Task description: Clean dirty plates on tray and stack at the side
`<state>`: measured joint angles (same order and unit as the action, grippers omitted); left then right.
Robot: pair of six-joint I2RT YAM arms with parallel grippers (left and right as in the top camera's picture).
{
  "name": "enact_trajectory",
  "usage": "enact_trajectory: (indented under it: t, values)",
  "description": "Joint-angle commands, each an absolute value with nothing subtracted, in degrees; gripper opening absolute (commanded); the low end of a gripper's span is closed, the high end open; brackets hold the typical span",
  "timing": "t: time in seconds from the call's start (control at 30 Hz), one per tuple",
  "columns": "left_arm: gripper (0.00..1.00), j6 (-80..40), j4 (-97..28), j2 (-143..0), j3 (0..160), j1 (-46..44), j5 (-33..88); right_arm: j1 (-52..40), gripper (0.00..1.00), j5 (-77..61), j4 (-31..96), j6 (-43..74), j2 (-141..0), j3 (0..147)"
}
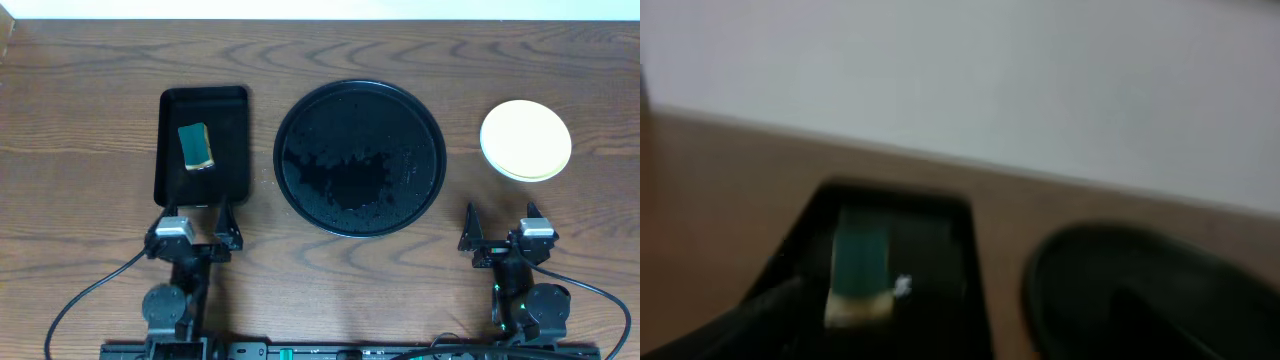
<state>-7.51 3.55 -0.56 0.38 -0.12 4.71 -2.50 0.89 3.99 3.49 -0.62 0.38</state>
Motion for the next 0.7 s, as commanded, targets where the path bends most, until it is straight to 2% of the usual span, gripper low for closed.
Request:
enact_trajectory:
  t: [0.0, 0.17, 0.67]
  values:
    - [0.95, -7.8, -4.1, -0.1, 0.2, 0.0, 2.0, -3.0, 0.99, 1.1, 4.1, 4.3, -0.3, 0.3]
    - [0.94, -3.7, -4.1, -0.1, 0.2, 0.0, 1.2, -3.0, 0.99, 1.1, 4.1, 4.3, -0.3, 0.3]
    - [0.94, -3.7, -4.1, -0.2, 0.2, 0.0, 1.2, -3.0, 0.99, 1.1, 4.1, 4.2, -0.3, 0.3]
